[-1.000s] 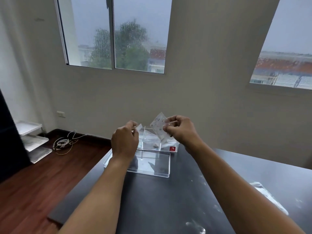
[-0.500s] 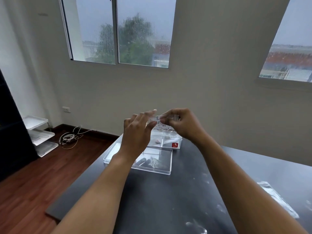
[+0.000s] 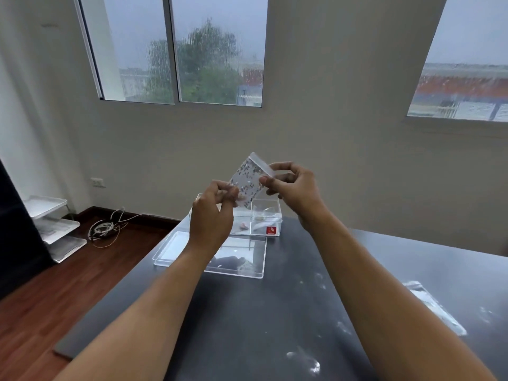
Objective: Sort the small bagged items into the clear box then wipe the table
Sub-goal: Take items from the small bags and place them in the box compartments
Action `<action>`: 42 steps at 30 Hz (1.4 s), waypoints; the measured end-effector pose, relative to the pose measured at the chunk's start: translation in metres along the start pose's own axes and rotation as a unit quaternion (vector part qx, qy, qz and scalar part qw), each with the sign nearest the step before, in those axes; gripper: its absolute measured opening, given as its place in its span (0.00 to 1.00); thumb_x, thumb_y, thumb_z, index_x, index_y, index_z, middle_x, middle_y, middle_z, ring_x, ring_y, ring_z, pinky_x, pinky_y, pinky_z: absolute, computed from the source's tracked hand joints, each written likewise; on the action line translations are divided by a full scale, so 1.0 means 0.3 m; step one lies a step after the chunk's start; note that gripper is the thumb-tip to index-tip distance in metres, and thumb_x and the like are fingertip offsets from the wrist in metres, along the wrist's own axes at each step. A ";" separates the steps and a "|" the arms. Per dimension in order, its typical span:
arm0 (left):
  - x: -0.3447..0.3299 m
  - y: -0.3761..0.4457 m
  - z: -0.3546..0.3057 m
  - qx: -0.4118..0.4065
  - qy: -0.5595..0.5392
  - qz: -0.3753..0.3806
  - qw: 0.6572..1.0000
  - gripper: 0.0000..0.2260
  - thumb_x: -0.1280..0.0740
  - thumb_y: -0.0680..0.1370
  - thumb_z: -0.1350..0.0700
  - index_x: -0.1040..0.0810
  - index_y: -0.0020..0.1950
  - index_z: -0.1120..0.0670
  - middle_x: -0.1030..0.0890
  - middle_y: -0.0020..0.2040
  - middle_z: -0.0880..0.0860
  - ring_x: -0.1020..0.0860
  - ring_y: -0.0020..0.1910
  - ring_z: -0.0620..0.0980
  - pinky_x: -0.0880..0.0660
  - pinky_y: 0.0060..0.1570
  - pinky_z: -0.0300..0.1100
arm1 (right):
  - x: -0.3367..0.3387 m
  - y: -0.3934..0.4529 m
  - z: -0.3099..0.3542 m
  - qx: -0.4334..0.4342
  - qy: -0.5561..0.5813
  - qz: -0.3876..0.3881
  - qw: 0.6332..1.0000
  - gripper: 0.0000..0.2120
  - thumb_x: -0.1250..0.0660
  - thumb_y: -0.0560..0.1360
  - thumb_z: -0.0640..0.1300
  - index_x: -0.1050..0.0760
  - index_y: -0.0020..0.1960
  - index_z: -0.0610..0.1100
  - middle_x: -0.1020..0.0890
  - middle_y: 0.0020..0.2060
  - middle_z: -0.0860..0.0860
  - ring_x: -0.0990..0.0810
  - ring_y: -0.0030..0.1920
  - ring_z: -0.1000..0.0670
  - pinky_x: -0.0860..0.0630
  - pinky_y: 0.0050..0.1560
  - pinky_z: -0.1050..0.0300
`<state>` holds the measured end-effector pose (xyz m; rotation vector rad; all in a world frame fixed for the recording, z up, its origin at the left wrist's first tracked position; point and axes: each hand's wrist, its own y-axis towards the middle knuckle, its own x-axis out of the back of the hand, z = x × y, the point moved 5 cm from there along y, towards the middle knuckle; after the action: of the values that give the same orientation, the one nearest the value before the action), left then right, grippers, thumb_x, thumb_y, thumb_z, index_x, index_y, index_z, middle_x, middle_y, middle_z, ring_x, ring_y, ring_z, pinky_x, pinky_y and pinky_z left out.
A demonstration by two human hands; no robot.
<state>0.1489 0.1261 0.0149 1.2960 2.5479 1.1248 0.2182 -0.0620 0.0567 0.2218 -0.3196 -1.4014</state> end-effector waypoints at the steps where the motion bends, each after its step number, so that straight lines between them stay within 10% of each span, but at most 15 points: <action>1: -0.005 -0.001 0.003 0.018 -0.013 0.001 1.000 0.06 0.33 0.84 0.50 0.24 0.48 0.48 0.14 0.42 0.43 0.15 0.41 0.38 0.23 0.41 0.31 | 0.001 0.006 -0.014 -0.002 0.001 -0.017 1.000 0.20 0.19 0.71 0.40 0.21 0.59 0.40 0.12 0.42 0.42 0.15 0.33 0.53 0.24 0.33 0.67; 7: -0.054 -0.017 0.013 0.077 -0.108 0.060 0.989 0.08 0.32 0.83 0.49 0.21 0.52 0.54 0.13 0.43 0.46 0.14 0.46 0.43 0.20 0.53 0.42 | -0.016 0.017 -0.039 0.004 0.029 -0.027 0.999 0.14 0.22 0.73 0.37 0.22 0.55 0.35 0.13 0.39 0.42 0.17 0.32 0.51 0.23 0.35 0.65; 14: -0.074 -0.041 -0.014 -0.056 0.061 0.074 0.994 0.13 0.33 0.82 0.47 0.20 0.63 0.50 0.20 0.46 0.38 0.19 0.54 0.47 0.30 0.62 0.49 | 0.020 0.040 -0.078 0.048 -0.106 -0.083 0.990 0.09 0.27 0.78 0.40 0.24 0.43 0.50 0.16 0.33 0.50 0.20 0.30 0.51 0.19 0.39 0.51; 19: -0.098 -0.058 -0.008 -0.077 0.100 0.104 0.986 0.20 0.30 0.81 0.50 0.27 0.73 0.46 0.19 0.49 0.41 0.22 0.51 0.44 0.37 0.59 0.45 | 0.018 0.034 -0.125 0.049 -0.209 -0.067 0.974 0.09 0.25 0.76 0.44 0.18 0.54 0.42 0.19 0.32 0.57 0.24 0.30 0.60 0.27 0.37 0.65; 25: -0.098 -0.054 0.013 -0.113 0.197 0.107 0.968 0.09 0.34 0.82 0.45 0.16 0.56 0.42 0.17 0.57 0.43 0.22 0.61 0.50 0.36 0.59 0.46 | 0.021 0.032 -0.178 0.036 -0.283 -0.046 0.957 0.17 0.21 0.73 0.43 0.18 0.59 0.39 0.21 0.32 0.54 0.24 0.32 0.56 0.23 0.45 0.56; 29: -0.111 -0.062 0.029 -0.114 0.233 0.146 0.955 0.10 0.34 0.82 0.42 0.14 0.53 0.43 0.19 0.62 0.43 0.26 0.67 0.49 0.42 0.59 0.44 | 0.017 0.004 -0.154 0.064 -0.349 -0.033 0.934 0.31 0.19 0.70 0.45 0.25 0.70 0.44 0.23 0.51 0.49 0.25 0.48 0.53 0.27 0.56 0.59; 32: -0.110 -0.064 0.024 -0.127 0.240 0.153 0.950 0.11 0.34 0.82 0.42 0.14 0.55 0.43 0.19 0.63 0.43 0.27 0.68 0.48 0.44 0.58 0.43 | 0.021 -0.001 -0.120 0.089 -0.380 -0.032 0.920 0.22 0.21 0.71 0.45 0.22 0.64 0.47 0.28 0.54 0.50 0.27 0.50 0.54 0.27 0.61 0.56; 36: -0.118 -0.072 0.016 -0.143 0.252 0.165 0.943 0.17 0.40 0.81 0.40 0.14 0.58 0.44 0.19 0.63 0.43 0.27 0.68 0.48 0.44 0.59 0.45 | 0.018 0.009 -0.052 0.072 -0.489 0.057 0.868 0.03 0.27 0.76 0.45 0.15 0.50 0.50 0.17 0.52 0.50 0.20 0.54 0.47 0.26 0.64 0.45; 42: -0.117 -0.075 0.010 -0.153 0.261 0.169 0.938 0.13 0.36 0.82 0.43 0.14 0.58 0.44 0.20 0.63 0.42 0.27 0.67 0.49 0.45 0.58 0.44 | 0.037 -0.015 0.007 0.017 -0.476 0.210 0.854 0.12 0.26 0.76 0.55 0.14 0.53 0.49 0.14 0.50 0.53 0.20 0.51 0.52 0.29 0.50 0.57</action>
<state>0.1574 0.0941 -0.0104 1.5499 2.3496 2.0892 0.2147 -0.0736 0.0583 -0.5254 -1.1411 -0.9706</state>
